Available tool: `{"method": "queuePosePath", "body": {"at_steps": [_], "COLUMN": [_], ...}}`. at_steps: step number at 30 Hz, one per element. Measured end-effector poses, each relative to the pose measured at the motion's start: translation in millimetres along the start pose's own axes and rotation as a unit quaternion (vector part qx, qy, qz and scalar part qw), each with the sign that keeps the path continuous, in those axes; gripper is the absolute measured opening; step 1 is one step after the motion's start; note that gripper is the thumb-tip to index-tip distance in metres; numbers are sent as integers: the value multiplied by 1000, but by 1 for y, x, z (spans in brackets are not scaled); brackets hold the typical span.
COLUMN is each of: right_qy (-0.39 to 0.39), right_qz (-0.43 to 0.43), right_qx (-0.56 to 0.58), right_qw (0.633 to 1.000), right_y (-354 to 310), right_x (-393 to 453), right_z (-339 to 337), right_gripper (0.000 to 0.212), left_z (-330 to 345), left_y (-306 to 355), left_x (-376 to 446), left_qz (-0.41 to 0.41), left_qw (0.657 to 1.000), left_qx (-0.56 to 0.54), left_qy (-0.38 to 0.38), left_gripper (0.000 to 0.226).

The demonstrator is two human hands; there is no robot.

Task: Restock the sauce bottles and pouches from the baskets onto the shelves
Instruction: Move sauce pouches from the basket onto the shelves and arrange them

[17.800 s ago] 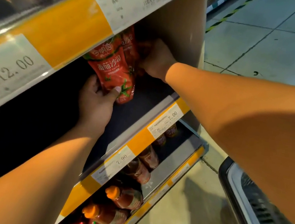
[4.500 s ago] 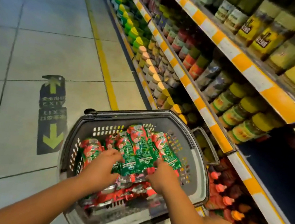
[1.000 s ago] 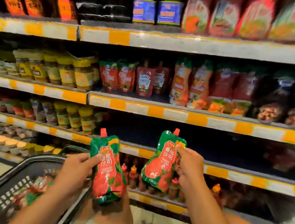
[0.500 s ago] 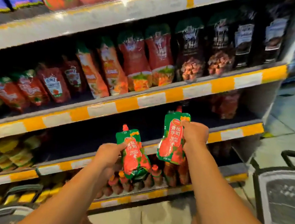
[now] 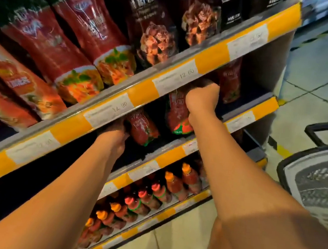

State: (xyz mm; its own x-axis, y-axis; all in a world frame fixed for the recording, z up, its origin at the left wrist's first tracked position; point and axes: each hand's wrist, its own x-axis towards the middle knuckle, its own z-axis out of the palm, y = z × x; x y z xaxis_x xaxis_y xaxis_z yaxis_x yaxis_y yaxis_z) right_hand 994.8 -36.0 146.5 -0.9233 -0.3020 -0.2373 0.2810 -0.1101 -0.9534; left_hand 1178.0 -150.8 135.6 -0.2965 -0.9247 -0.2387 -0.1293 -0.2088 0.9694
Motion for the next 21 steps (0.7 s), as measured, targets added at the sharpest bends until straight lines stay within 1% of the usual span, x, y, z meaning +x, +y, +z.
{"method": "queuePosePath", "body": {"at_steps": [2,3,4,6,8,11,13,14,16,18,21], "right_qy": [-28,-36,-44,-71,-76,-77,-81,-91,-126,-140,-128], "right_qz": [-8,-22,-43,-94,-137,-164,-141,-130,-118,-132,-171], "right_qx": [-21,-38,-51,-16,2,-56,-118,-161,-235,-288,-331], "right_qw": [999,998,997,993,988,982,980,974,957,938,919], "right_y": [3,4,6,11,13,15,20,24,36,47,62], "right_x": [9,10,10,10,15,25,29,31,36,39,45], "right_z": [2,1,-1,-8,-13,-21,-27,-29,-31,-30,-26], "right_gripper": [35,37,34,23,18,26,34,38,49,61,63], "left_z": [10,13,16,17,14,11,10,10,9,7,4], "left_y": [-7,-11,-15,-23,-31,-39,-49,-54,-63,-70,-77], "left_x": [18,25,31,41,48,50,49,49,50,55,66], "left_qz": [27,39,52,87,119,173,198,203,213,226,242], "left_qw": [1000,999,998,995,991,974,955,950,945,939,935], "left_qx": [0,-7,-17,-25,-4,125,211,234,246,261,260], "left_qy": [7,9,14,36,58,74,60,48,22,12,1], "left_gripper": [40,43,44,48,53,53,53,55,55,49,42]}}
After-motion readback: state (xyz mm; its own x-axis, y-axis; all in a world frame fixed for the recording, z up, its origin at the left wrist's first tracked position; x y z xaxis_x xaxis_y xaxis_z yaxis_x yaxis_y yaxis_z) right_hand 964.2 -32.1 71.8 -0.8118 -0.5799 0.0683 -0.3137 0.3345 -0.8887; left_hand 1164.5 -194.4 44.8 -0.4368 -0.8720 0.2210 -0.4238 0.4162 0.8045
